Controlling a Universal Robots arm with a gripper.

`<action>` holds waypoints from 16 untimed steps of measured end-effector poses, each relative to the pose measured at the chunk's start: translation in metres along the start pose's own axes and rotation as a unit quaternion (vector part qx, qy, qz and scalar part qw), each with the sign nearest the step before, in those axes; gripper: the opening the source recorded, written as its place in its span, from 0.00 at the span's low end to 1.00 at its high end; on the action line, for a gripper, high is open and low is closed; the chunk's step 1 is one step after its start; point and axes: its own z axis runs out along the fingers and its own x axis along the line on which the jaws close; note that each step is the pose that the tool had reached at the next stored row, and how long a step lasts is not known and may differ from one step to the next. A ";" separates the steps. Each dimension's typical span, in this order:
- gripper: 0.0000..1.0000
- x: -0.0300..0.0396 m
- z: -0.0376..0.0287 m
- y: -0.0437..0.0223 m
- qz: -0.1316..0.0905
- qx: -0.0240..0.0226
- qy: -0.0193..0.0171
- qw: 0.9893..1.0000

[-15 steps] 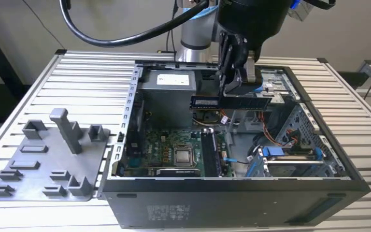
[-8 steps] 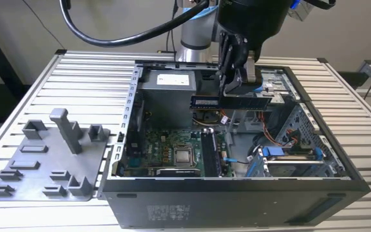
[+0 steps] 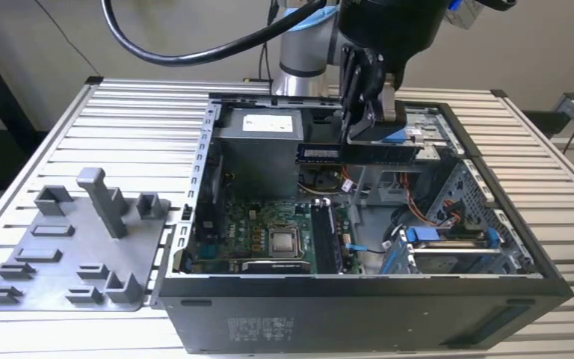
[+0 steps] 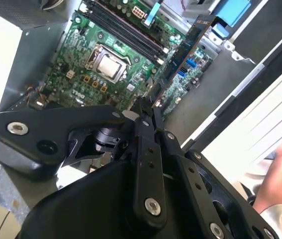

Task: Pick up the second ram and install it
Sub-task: 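Pick up the second ram and move it above second insertion slot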

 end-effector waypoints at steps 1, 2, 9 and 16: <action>0.14 -0.0020 0.0000 -0.0005 0.000 0.000 0.000 1.000; 0.14 -0.0040 0.0000 -0.0009 0.000 0.000 0.000 1.000; 0.14 -0.0189 0.0003 -0.0026 0.000 0.000 0.000 1.000; 0.14 -0.0375 0.0005 -0.0044 0.000 0.000 0.000 1.000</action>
